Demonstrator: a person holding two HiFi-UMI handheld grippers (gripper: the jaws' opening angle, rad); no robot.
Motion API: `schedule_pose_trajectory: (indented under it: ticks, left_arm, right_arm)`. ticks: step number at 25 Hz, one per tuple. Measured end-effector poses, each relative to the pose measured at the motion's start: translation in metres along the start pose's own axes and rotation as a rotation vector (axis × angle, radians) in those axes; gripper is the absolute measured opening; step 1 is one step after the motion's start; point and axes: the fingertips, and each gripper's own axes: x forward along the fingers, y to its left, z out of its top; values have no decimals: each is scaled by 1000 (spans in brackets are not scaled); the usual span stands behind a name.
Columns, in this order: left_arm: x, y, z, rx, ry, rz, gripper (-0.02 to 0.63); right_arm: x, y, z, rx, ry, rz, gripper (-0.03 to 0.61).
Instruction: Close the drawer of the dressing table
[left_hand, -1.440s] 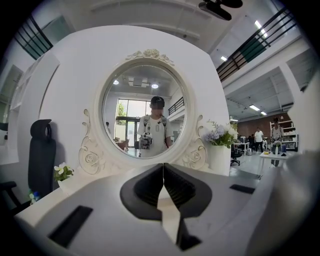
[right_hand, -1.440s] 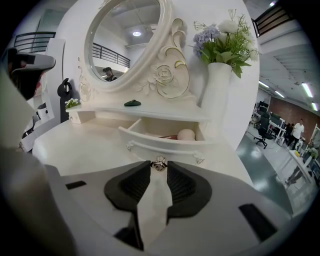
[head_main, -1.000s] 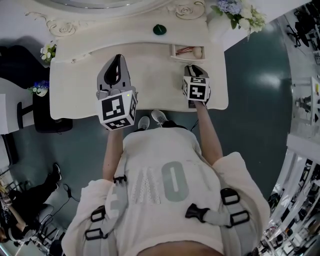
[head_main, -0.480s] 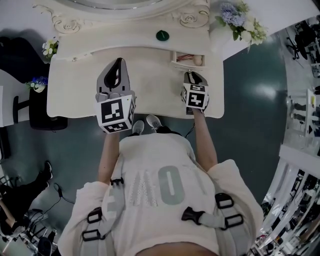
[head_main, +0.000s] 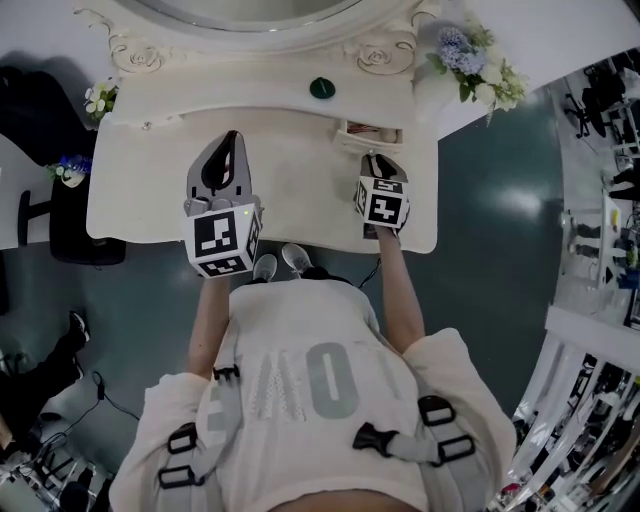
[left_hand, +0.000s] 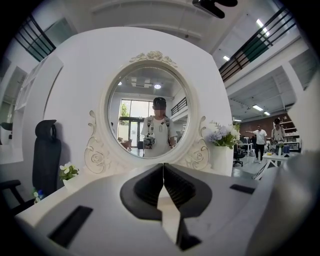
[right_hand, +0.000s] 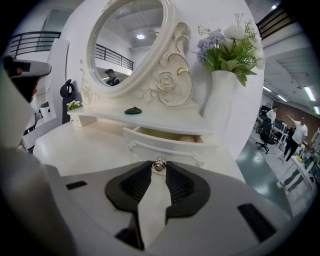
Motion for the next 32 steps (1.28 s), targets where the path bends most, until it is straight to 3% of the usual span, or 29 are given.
schedule_pose_trajectory:
  ticks: [8, 32]
  left_arm:
    - [0, -1, -3, 12, 16, -11, 18]
    - [-9, 9, -5, 28, 10, 76, 18]
  right_arm:
    - [5, -2, 2, -4, 11, 9, 98]
    - [22, -11, 14, -38, 16, 23, 98]
